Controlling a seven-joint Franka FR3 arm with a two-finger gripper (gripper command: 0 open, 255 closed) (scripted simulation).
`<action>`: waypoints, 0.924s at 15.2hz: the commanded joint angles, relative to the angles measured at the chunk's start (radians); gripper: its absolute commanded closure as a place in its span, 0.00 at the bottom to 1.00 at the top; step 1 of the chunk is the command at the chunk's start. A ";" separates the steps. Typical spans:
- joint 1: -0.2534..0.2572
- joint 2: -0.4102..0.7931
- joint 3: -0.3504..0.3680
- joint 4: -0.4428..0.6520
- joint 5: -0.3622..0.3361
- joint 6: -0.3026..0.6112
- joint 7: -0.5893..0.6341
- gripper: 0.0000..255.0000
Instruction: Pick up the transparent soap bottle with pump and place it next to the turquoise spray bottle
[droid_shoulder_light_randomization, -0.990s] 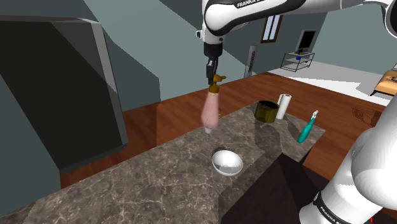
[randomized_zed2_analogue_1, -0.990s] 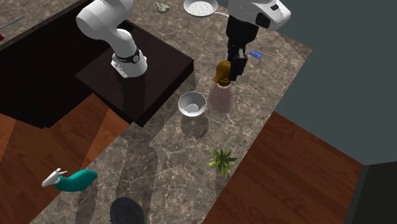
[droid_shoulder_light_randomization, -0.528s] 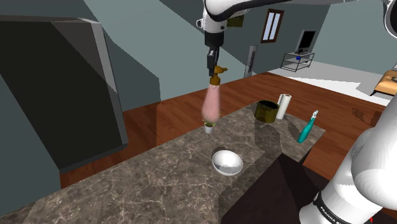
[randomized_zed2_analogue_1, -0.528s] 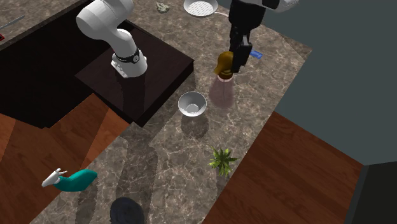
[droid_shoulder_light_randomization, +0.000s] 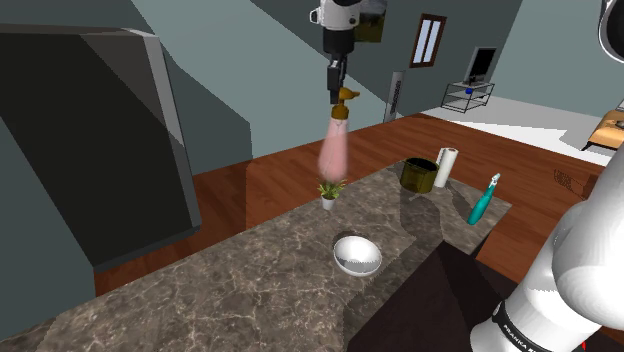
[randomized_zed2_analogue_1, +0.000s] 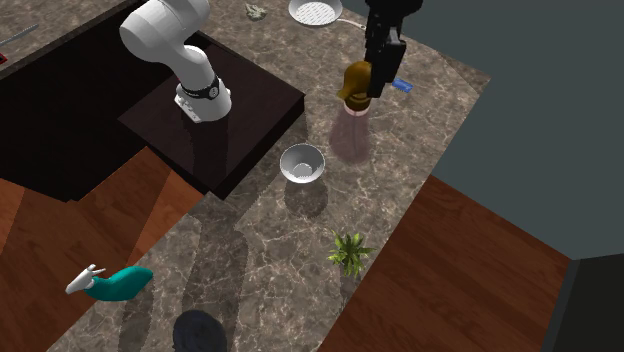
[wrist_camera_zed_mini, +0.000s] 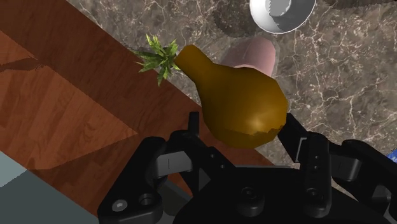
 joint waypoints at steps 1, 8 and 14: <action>0.001 0.007 0.001 0.035 0.000 -0.028 -0.003 1.00; 0.003 0.040 0.002 0.173 -0.001 -0.132 -0.017 1.00; 0.005 0.083 0.003 0.314 -0.003 -0.230 -0.030 1.00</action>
